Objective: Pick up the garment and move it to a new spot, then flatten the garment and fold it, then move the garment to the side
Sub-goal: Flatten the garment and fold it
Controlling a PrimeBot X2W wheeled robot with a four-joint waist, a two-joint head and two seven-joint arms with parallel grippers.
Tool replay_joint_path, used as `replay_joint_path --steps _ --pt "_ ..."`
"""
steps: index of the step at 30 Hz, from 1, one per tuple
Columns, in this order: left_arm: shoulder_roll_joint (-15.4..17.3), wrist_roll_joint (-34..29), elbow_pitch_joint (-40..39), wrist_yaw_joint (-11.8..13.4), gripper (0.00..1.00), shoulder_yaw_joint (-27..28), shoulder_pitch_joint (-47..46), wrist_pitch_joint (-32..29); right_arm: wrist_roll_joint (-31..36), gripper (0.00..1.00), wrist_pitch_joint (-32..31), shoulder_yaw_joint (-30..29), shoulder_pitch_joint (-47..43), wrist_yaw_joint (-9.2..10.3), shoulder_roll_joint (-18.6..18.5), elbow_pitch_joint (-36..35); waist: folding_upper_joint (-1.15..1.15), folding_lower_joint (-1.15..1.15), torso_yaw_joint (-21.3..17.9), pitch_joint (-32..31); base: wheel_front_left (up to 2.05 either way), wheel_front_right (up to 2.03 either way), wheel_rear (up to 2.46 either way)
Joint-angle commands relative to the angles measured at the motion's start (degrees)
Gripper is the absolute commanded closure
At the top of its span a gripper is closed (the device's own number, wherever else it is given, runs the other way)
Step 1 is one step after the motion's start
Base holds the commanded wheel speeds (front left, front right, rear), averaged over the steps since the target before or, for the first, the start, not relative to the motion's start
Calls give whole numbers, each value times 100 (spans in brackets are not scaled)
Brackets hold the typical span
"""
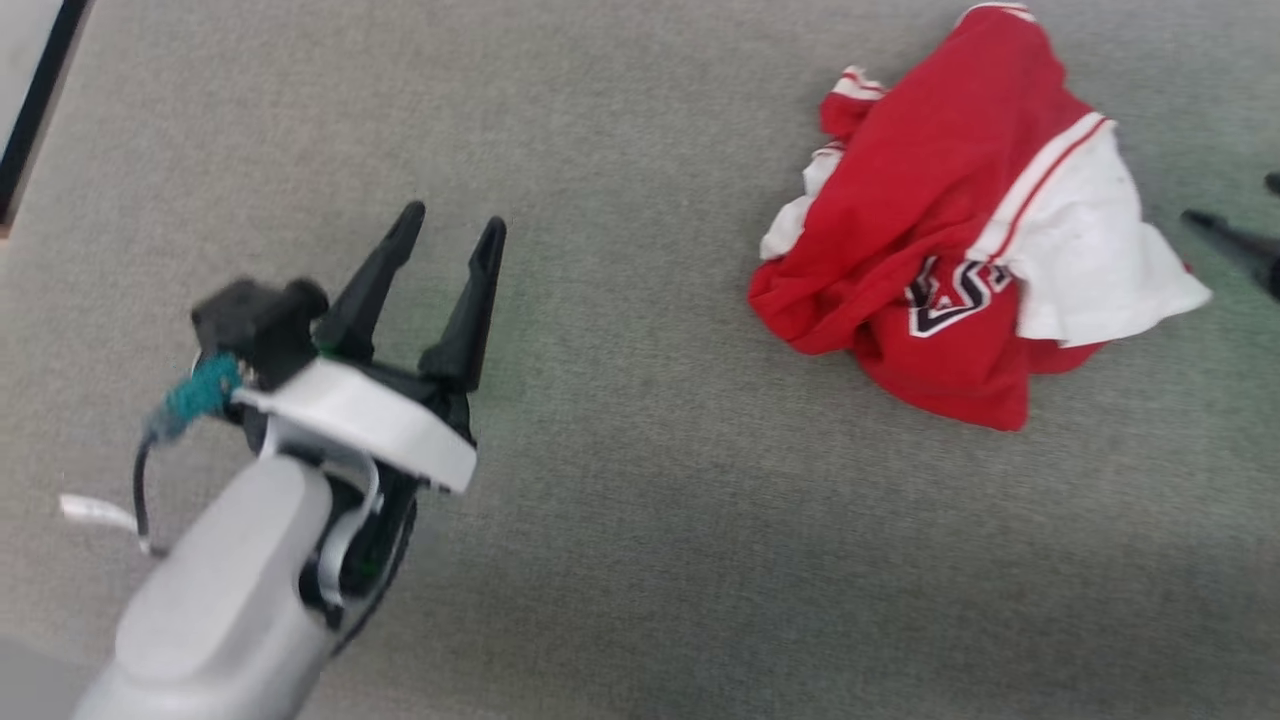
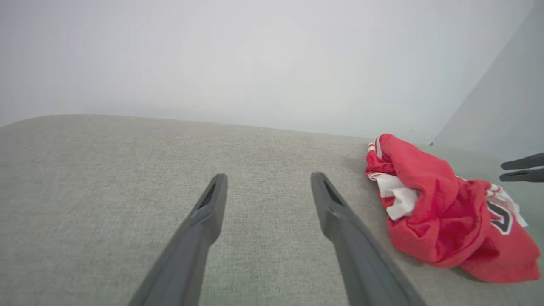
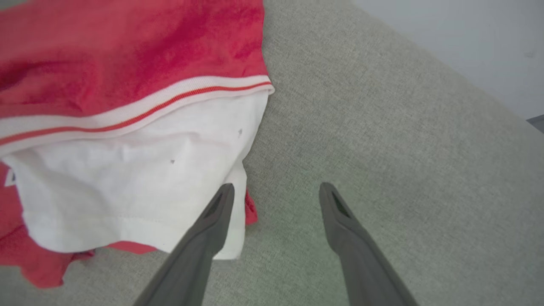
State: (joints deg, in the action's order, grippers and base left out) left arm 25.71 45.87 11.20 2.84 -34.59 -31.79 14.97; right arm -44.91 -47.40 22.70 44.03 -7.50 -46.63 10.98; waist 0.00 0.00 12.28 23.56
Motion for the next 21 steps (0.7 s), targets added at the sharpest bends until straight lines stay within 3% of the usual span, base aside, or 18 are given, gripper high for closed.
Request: replay_joint_path --steps 1,7,16,17,18,21 --pt "-85 -241 -121 -46 0 230 270 28 -48 0 -88 79 178 2 -12 94 0 0 139 136 0 0 0" --pt "-475 -926 -375 -297 0 819 926 29 -2 0 -245 391 739 2 53 617 0 0 341 353 0 0 0" --pt "-916 -1428 -501 -610 0 1439 1178 29 -41 0 -202 833 1019 2 219 1199 0 0 470 506 0 0 0" --pt "-962 -1484 -502 -643 0 1490 1208 29 -35 50 -203 891 1051 2 223 1249 0 0 473 510 0 0 0" --pt "-1012 -1533 -497 -670 0 1537 1233 29 -42 56 -186 937 1070 2 223 1282 0 0 474 512 0 0 0" --pt "-1109 -1648 -471 -751 0 1657 1283 29 -136 100 -173 1068 1147 2 217 1352 0 0 458 510 0 0 0"
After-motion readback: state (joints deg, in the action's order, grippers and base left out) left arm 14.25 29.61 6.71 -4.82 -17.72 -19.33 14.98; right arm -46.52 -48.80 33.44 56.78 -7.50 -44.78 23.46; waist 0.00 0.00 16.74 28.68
